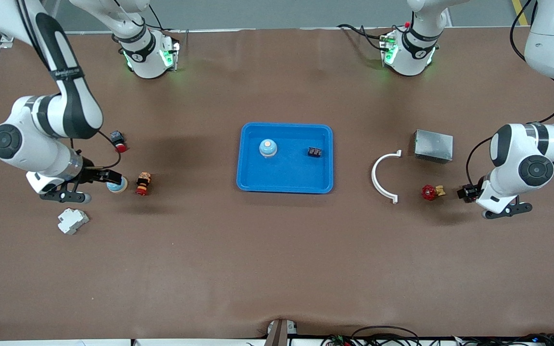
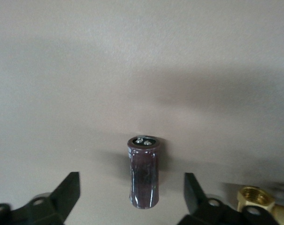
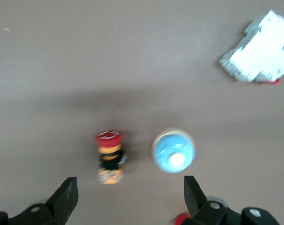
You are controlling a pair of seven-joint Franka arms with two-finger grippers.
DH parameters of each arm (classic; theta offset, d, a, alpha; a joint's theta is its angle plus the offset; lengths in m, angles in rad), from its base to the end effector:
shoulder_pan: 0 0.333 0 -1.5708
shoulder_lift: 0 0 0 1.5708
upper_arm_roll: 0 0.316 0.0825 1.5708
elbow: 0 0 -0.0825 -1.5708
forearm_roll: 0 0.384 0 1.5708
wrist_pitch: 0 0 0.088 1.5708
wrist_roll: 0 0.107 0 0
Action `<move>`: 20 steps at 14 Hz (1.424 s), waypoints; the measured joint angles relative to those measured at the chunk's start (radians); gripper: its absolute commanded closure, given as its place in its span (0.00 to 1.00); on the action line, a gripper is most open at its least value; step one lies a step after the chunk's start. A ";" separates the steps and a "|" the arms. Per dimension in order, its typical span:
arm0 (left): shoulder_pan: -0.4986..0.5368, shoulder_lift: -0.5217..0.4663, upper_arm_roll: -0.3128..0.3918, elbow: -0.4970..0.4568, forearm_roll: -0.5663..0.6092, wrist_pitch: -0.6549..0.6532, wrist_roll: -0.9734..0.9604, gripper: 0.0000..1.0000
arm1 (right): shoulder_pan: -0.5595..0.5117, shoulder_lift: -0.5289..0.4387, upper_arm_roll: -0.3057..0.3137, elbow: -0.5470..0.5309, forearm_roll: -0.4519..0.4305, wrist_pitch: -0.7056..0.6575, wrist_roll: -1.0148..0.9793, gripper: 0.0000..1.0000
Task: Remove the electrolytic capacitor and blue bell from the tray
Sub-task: 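Set down the bell with the right gripper while the left releases the capacitor, then grasp the second bell with the right gripper while the left grasps a capacitor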
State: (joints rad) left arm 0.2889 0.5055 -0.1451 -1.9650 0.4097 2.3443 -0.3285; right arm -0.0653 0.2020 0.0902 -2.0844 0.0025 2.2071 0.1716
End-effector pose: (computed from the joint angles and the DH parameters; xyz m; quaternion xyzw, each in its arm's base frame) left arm 0.5966 0.0944 0.2062 -0.9892 -0.0900 0.0455 0.1065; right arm 0.5672 0.0134 0.3232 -0.9964 0.0746 0.0400 0.0061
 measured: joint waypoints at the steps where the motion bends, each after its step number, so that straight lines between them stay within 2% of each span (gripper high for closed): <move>1: 0.000 -0.005 -0.005 0.006 0.000 -0.002 -0.002 0.00 | 0.041 -0.019 0.003 0.000 0.003 -0.011 0.086 0.00; 4: 0.002 -0.050 -0.065 0.025 -0.109 -0.082 -0.057 0.00 | 0.191 -0.049 0.010 -0.001 0.028 -0.018 0.365 0.00; 7: -0.002 -0.114 -0.202 0.057 -0.158 -0.278 -0.242 0.00 | 0.321 -0.052 0.013 0.000 0.087 -0.007 0.558 0.00; 8: -0.003 -0.125 -0.259 0.063 -0.163 -0.328 -0.337 0.03 | 0.351 -0.052 0.013 0.000 0.105 -0.002 0.598 0.00; 11: -0.010 -0.127 -0.423 0.064 -0.168 -0.360 -0.646 0.10 | 0.431 -0.052 0.012 0.001 0.118 0.022 0.731 0.00; 14: -0.018 -0.117 -0.541 0.061 -0.170 -0.361 -0.876 0.18 | 0.512 -0.052 0.012 0.001 0.119 0.064 0.863 0.00; 16: -0.028 -0.100 -0.583 0.059 -0.179 -0.352 -0.990 0.20 | 0.565 -0.052 0.012 -0.001 0.120 0.096 0.944 0.00; 18: -0.063 -0.073 -0.593 0.058 -0.192 -0.327 -1.098 0.19 | 0.621 -0.050 0.012 -0.002 0.121 0.119 1.021 0.00; 19: -0.087 -0.055 -0.593 0.057 -0.195 -0.301 -1.160 0.14 | 0.646 -0.047 0.011 -0.003 0.121 0.122 1.047 0.00; 20: -0.111 -0.035 -0.593 0.057 -0.196 -0.262 -1.239 0.04 | 0.669 -0.043 0.011 -0.003 0.121 0.125 1.070 0.00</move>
State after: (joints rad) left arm 0.1778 0.4710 -0.7382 -1.9084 0.2140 2.0820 -1.5675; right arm 0.6035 0.1593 0.1012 -2.0877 0.1235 2.3317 1.2412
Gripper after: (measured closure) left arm 0.189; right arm 0.000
